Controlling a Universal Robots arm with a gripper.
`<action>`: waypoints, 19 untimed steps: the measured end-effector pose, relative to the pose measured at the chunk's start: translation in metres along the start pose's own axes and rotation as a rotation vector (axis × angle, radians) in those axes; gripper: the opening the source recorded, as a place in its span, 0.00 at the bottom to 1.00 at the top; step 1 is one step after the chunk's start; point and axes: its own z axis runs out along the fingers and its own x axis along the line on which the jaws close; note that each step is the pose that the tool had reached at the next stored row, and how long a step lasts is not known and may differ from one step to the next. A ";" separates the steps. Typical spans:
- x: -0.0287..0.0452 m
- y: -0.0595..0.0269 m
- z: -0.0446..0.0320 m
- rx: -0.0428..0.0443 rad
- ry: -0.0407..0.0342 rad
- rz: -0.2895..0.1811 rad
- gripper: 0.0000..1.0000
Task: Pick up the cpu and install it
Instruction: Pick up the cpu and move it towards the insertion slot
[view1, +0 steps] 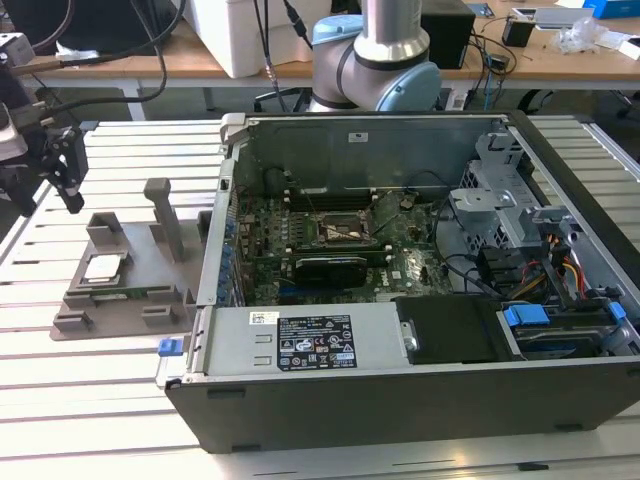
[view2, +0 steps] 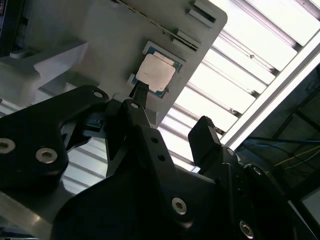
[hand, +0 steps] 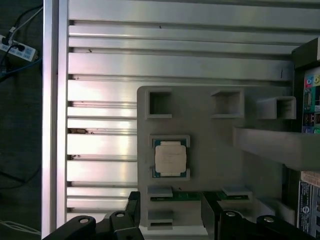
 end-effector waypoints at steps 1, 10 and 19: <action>0.0000 0.0000 0.0014 0.0000 0.0000 0.000 0.60; 0.0003 0.0003 0.0133 0.0000 -0.0001 0.000 0.60; 0.0006 0.0005 0.0229 0.0000 0.0000 0.000 0.60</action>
